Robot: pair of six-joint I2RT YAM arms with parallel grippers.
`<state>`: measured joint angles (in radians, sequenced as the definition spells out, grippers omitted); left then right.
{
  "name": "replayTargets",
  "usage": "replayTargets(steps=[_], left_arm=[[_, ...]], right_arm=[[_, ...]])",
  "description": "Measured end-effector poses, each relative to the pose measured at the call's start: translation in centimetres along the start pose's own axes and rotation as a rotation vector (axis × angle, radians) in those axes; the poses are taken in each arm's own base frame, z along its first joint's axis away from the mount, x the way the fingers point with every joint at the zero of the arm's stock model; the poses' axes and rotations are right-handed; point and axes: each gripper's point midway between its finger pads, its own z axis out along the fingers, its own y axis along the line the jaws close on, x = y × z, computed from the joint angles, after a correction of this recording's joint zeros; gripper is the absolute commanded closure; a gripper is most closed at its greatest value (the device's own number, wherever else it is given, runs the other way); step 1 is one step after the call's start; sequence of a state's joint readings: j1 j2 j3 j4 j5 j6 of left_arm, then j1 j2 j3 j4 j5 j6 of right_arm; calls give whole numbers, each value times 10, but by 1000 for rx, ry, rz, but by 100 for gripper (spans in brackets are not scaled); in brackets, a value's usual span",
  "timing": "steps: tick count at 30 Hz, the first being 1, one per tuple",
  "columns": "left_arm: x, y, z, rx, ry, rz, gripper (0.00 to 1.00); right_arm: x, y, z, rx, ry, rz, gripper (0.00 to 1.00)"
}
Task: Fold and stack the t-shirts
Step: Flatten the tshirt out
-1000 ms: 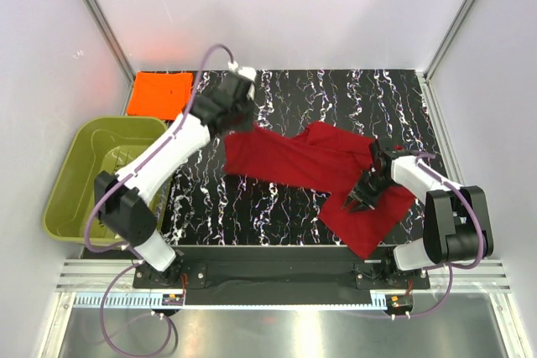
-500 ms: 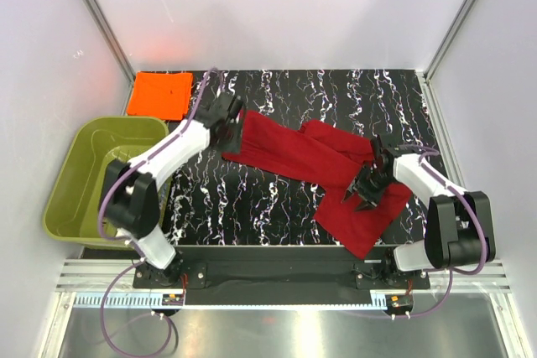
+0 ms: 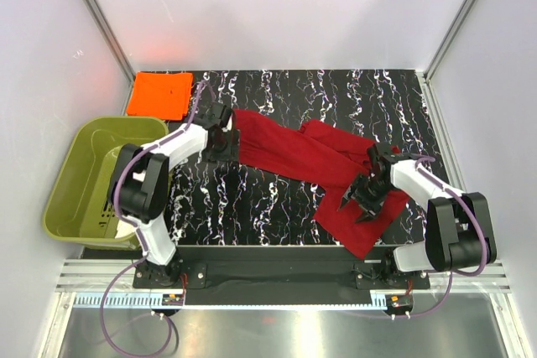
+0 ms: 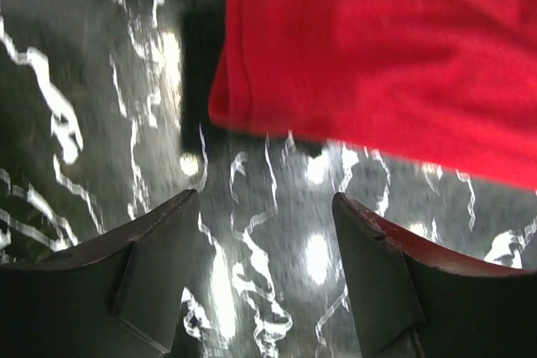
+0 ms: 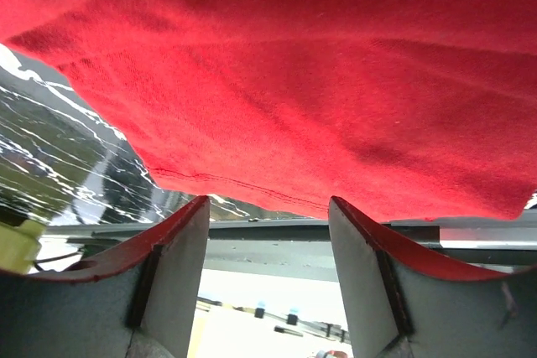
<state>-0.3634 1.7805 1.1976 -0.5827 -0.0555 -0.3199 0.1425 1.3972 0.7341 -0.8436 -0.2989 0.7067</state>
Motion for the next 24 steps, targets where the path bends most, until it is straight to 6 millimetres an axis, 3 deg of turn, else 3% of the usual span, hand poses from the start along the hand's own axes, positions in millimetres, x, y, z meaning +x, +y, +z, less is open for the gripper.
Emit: replayTargets(steps=[2, 3, 6, 9, 10, 13, 16, 17, 18, 20, 22, 24], left_arm=[[-5, 1, 9, 18, 4, -6, 31], [-8, 0, 11, 30, 2, -9, 41], [-16, -5, 14, 79, -12, -15, 56], [-20, -14, 14, 132, -22, -14, 81], [-20, -17, 14, 148, -23, -15, 96], [-23, -24, 13, 180, -32, -15, 100], [-22, -25, 11, 190, -34, -17, 100], [-21, -25, 10, 191, -37, -18, 95], [-19, -24, 7, 190, -36, -18, 79], [-16, -21, 0, 182, -45, -14, 31], [-21, -19, -5, 172, -67, -22, 25], [-26, -19, -5, 168, -83, -28, 25]], right_arm=[[3, 1, 2, 9, 4, -16, 32], [5, 1, 4, 24, 4, -27, 33], [12, -1, 14, 69, 25, -59, 36], [15, -3, 23, 116, 36, -70, 39], [15, -4, 24, 125, 36, -72, 41], [14, -5, 27, 156, 36, -65, 52], [8, -3, 27, 170, 9, -70, 57], [6, -1, 28, 171, 0, -72, 57], [4, 1, 28, 169, -4, -74, 57], [3, 2, 29, 171, -2, -74, 53], [3, 3, 29, 167, -2, -76, 49], [3, 4, 29, 164, -4, -76, 48]])
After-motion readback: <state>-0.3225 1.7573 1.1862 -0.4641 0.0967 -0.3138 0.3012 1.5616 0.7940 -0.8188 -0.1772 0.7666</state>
